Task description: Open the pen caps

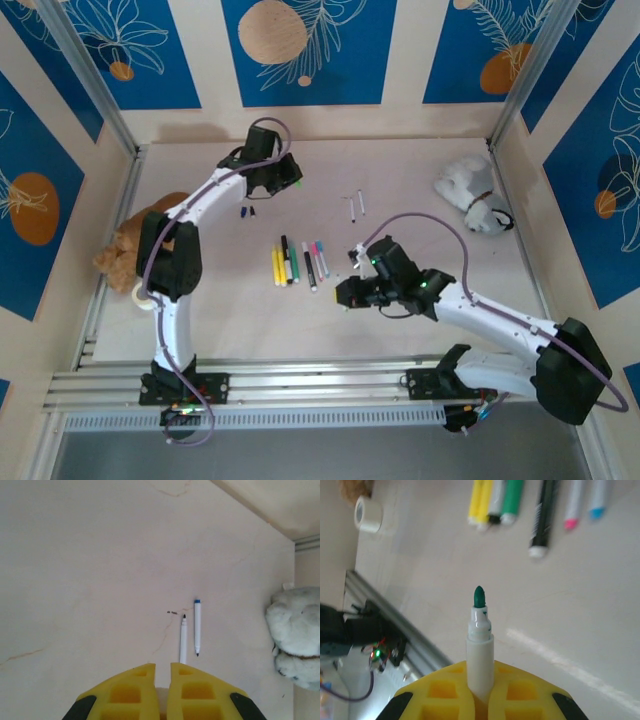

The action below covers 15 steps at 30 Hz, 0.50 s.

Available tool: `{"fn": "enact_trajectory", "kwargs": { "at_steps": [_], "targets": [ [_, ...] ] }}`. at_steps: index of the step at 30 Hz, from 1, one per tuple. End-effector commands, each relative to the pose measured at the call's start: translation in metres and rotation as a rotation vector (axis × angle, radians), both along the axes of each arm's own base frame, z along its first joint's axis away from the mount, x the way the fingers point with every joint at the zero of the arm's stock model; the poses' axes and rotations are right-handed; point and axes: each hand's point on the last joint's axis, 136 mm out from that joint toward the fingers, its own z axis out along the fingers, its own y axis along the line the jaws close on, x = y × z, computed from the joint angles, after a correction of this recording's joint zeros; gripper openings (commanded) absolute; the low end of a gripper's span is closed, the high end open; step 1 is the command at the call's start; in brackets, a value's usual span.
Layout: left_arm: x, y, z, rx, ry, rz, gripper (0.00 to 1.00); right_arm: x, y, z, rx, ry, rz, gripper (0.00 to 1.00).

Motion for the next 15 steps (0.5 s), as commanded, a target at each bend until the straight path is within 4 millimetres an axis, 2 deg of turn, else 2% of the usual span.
{"fn": "enact_trajectory", "kwargs": {
  "at_steps": [1, 8, 10, 15],
  "targets": [
    [-0.012, -0.002, -0.020, 0.108, 0.032, -0.061, 0.00, 0.031, -0.016, 0.001, -0.083, -0.021, -0.060, 0.00],
    [-0.017, 0.054, -0.042, 0.408, 0.106, -0.114, 0.00, 0.125, -0.024, 0.000, -0.207, -0.064, -0.113, 0.00],
    [-0.018, 0.071, -0.047, 0.489, 0.132, -0.119, 0.00, 0.152, -0.023, -0.010, -0.238, -0.041, -0.125, 0.00],
    [-0.008, 0.107, -0.067, 0.605, 0.189, -0.104, 0.00, 0.204, -0.011, -0.036, -0.284, 0.005, -0.140, 0.00]
  ]
}}
